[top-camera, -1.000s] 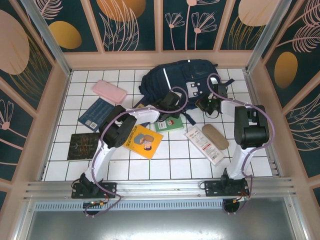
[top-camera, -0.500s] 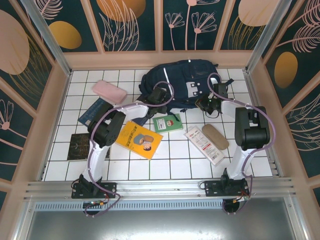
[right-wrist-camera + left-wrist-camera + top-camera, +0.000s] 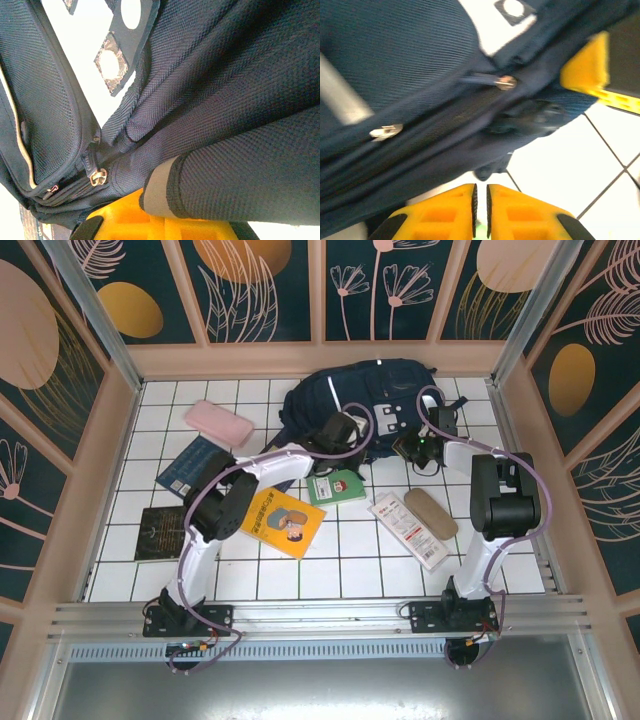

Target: Pack the student bag

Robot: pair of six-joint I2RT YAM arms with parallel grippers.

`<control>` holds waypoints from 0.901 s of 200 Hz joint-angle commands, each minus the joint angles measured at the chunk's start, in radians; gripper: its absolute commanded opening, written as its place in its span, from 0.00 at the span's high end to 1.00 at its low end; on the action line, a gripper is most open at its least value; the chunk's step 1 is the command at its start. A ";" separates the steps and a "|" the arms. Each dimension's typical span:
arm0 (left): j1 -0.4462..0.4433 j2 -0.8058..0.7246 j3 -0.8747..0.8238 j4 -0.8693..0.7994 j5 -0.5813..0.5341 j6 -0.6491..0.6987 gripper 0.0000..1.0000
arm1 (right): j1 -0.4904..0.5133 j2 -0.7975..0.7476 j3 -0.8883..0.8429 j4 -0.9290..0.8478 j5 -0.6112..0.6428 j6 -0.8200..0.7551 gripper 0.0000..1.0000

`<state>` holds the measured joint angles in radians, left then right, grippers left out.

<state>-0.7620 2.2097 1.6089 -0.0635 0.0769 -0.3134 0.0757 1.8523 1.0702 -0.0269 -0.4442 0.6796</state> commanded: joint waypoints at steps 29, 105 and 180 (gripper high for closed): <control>-0.005 0.123 0.098 -0.059 0.041 0.071 0.81 | -0.013 -0.035 0.017 0.009 -0.005 0.012 1.00; -0.005 0.201 0.196 -0.094 -0.005 0.109 0.65 | -0.008 -0.023 0.018 0.011 -0.013 0.018 1.00; -0.005 0.276 0.277 -0.128 -0.014 0.134 0.77 | 0.004 -0.023 0.014 0.012 -0.018 0.023 1.00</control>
<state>-0.7708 2.4252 1.8587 -0.2024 0.0784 -0.2062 0.0753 1.8523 1.0706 -0.0269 -0.4427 0.6895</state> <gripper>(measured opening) 0.257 0.049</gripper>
